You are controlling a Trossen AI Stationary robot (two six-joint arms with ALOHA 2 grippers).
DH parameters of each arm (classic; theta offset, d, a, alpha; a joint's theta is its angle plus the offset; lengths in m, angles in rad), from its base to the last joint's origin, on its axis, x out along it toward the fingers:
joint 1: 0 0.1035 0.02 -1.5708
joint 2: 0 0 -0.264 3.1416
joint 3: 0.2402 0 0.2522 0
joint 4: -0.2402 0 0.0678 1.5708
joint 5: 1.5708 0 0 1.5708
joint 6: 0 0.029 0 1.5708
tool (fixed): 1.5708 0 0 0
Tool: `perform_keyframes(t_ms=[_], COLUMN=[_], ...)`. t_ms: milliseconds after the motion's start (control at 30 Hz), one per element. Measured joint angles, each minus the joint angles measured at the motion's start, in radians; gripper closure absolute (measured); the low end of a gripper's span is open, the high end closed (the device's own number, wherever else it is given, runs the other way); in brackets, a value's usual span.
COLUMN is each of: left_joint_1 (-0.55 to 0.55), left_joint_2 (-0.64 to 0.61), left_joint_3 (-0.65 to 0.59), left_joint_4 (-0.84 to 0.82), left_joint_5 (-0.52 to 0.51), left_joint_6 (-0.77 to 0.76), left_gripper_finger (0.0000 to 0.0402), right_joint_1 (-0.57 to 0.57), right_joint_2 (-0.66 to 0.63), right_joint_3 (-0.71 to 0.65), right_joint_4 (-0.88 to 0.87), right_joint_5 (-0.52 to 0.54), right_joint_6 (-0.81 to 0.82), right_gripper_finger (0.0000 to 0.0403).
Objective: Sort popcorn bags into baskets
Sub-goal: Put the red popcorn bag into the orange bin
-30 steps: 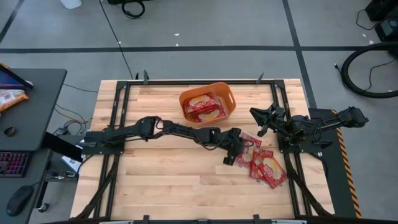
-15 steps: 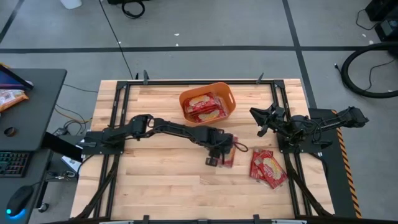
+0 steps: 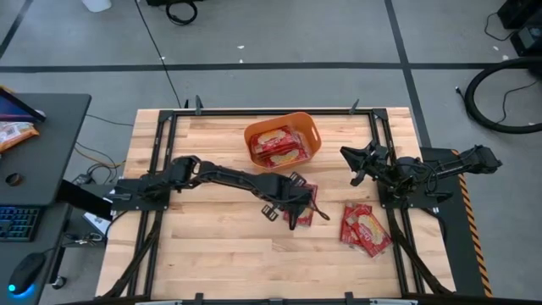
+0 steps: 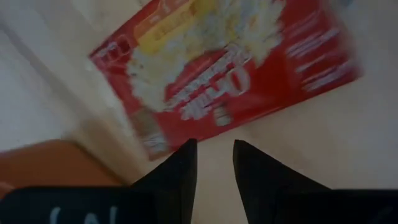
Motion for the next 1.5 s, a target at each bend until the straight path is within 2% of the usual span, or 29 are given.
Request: perform_keyframes(t_ms=[67,300,400,533,633,833,1000,1200,1333,1500], left_joint_1=[-0.001,-0.008,-0.014,-0.022,-0.031,-0.031,-0.031,-0.031,-0.025,-0.003], left_joint_2=[0.006,0.01,0.012,0.012,0.013,0.012,0.012,0.012,0.012,0.012], left_joint_3=[0.0,-0.02,-0.058,-0.133,-0.165,-0.169,-0.17,-0.17,-0.17,-0.17], left_joint_4=[0.017,0.048,0.049,0.136,0.24,0.272,0.311,0.367,0.403,0.386], left_joint_5=[-0.028,-0.02,-0.014,-0.026,-0.071,-0.077,-0.163,-0.154,-0.107,-0.097], left_joint_6=[0.074,0.383,0.481,0.632,0.663,0.692,0.698,0.79,0.869,0.955], left_gripper_finger=[0.0292,0.029,0.0276,0.0245,0.0232,0.0228,0.0228,0.0228,0.0228,0.0228], right_joint_1=[0.0,0.0,0.0,0.0,0.0,0.0,0.0,0.0,0.0,0.0], right_joint_2=[0.0,0.0,0.0,0.0,0.0,0.0,0.0,0.0,0.0,0.0], right_joint_3=[0.0,0.0,0.0,0.0,0.0,0.0,0.0,0.0,0.0,0.0], right_joint_4=[-0.001,-0.001,-0.001,-0.001,-0.001,-0.001,-0.001,-0.001,-0.001,-0.001], right_joint_5=[0.0,0.0,0.0,0.0,0.0,0.0,0.0,0.0,0.0,0.0], right_joint_6=[0.0,0.0,0.0,0.0,0.0,0.0,0.0,0.0,0.0,0.0], right_gripper_finger=[0.0341,0.0341,0.0341,0.0341,0.0341,0.0341,0.0341,0.0341,0.0341,0.0341])
